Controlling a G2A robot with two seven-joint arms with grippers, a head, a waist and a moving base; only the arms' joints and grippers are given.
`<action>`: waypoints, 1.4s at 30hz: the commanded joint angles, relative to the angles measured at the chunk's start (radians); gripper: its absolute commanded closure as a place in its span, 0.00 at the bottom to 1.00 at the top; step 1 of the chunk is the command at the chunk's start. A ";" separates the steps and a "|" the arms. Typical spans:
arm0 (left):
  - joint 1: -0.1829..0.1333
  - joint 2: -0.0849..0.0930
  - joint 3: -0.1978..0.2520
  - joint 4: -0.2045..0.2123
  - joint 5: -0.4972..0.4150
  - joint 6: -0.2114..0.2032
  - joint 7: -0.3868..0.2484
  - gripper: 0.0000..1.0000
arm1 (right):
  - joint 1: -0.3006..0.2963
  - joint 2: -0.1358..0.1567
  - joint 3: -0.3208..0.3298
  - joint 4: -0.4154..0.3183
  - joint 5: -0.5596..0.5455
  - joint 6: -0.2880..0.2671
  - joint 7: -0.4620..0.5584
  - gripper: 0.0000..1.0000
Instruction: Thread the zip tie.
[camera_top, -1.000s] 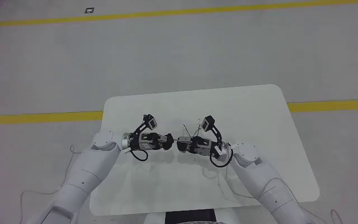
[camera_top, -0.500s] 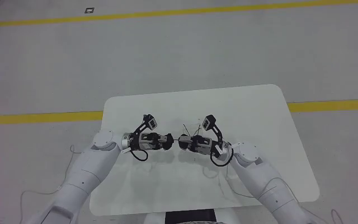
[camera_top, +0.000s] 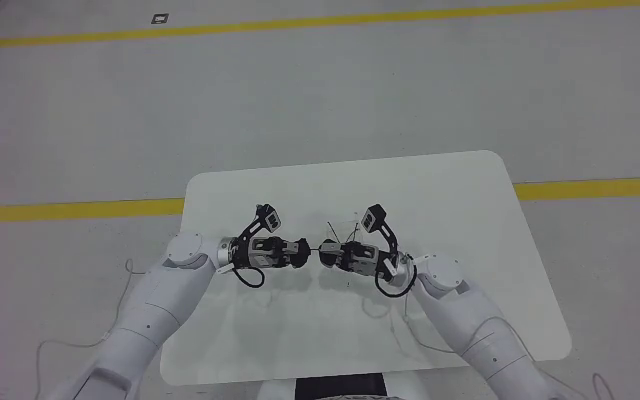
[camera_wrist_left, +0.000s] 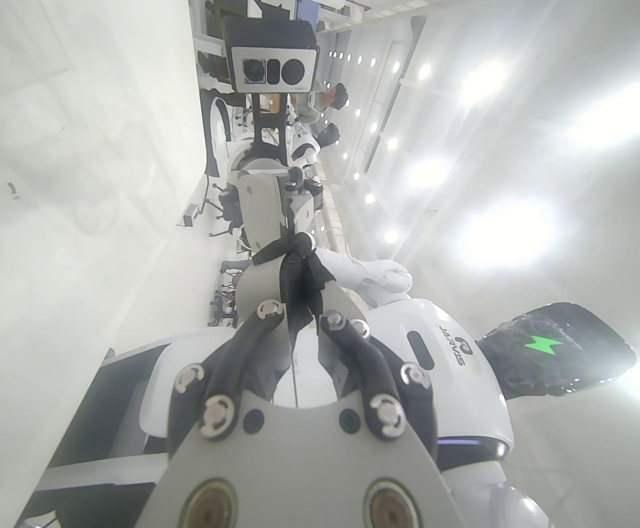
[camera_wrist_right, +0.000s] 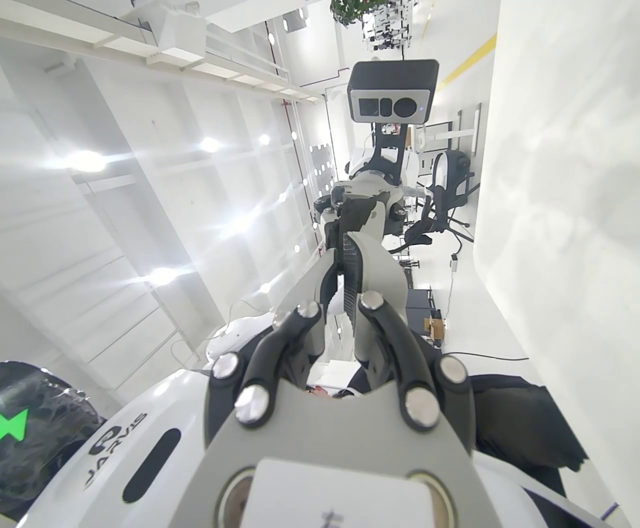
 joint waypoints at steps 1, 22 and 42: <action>0.000 0.000 0.000 0.000 0.000 0.000 0.000 0.51 | -0.002 0.001 0.001 -0.002 -0.005 -0.001 -0.002 1.00; 0.032 0.006 -0.007 -0.053 -0.008 0.012 0.049 0.00 | -0.017 0.009 -0.005 -0.023 -0.011 0.002 -0.026 1.00; 0.053 0.013 -0.013 -0.090 0.017 0.030 0.097 0.71 | -0.019 0.015 -0.006 -0.024 -0.018 0.000 -0.047 1.00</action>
